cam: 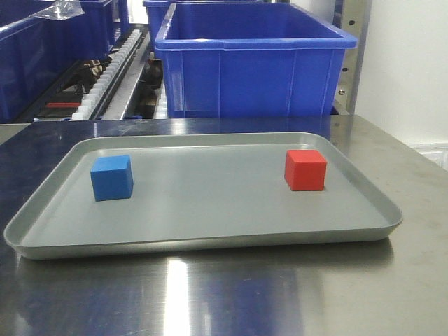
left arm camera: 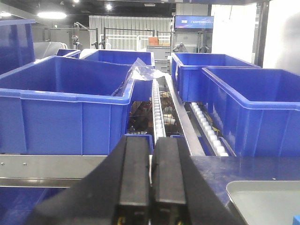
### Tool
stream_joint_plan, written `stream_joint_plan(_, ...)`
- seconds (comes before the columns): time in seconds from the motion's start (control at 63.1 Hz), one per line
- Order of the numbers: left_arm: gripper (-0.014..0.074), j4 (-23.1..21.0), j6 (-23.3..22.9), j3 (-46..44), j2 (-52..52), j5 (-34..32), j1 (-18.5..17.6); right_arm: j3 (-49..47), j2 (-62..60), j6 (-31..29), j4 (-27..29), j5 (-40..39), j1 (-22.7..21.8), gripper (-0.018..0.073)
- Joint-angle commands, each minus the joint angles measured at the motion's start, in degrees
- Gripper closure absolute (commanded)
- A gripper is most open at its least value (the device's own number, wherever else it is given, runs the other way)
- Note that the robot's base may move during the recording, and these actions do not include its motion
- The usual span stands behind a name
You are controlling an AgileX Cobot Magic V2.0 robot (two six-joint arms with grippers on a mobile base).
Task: Sort and place red and blue blocks on shelf
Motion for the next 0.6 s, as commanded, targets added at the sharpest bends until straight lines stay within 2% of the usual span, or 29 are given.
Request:
stream_joint_plan(0.0, 0.0513, -0.3, -0.2, 2.2, -1.0, -4.0, 0.1, -7.2, 7.0, 0.0, 4.3, -1.7, -0.3, 0.0054)
stream_joint_plan(0.048, 0.0513, -0.3, -0.2, 2.2, -1.0, -4.0, 0.1, -10.3, 10.7, 0.0, 5.5, 0.3, -0.3, -0.0025)
stream_joint_plan(0.079, 0.0513, -0.3, -0.2, 2.2, -1.0, -4.0, 0.1, -12.0, 12.9, 0.0, 6.4, 1.9, -0.3, -0.0039)
stream_joint_plan(0.206, 0.0513, -0.3, -0.2, 2.2, -1.0, -3.9, 0.1, -17.1, 21.8, 0.0, 10.7, 11.6, -0.3, -0.0035)
stream_joint_plan(0.364, 0.0512, -0.3, -0.2, 2.2, -1.0, -3.8, 0.1, -20.1, 30.9, -1.3, 11.1, 22.3, 0.3, -0.0036)
stream_joint_plan(0.586, 0.0512, -0.3, -0.2, 2.2, -1.0, -3.8, 0.1, -24.1, 39.7, -5.0, 13.7, 27.4, 6.5, -0.0036)
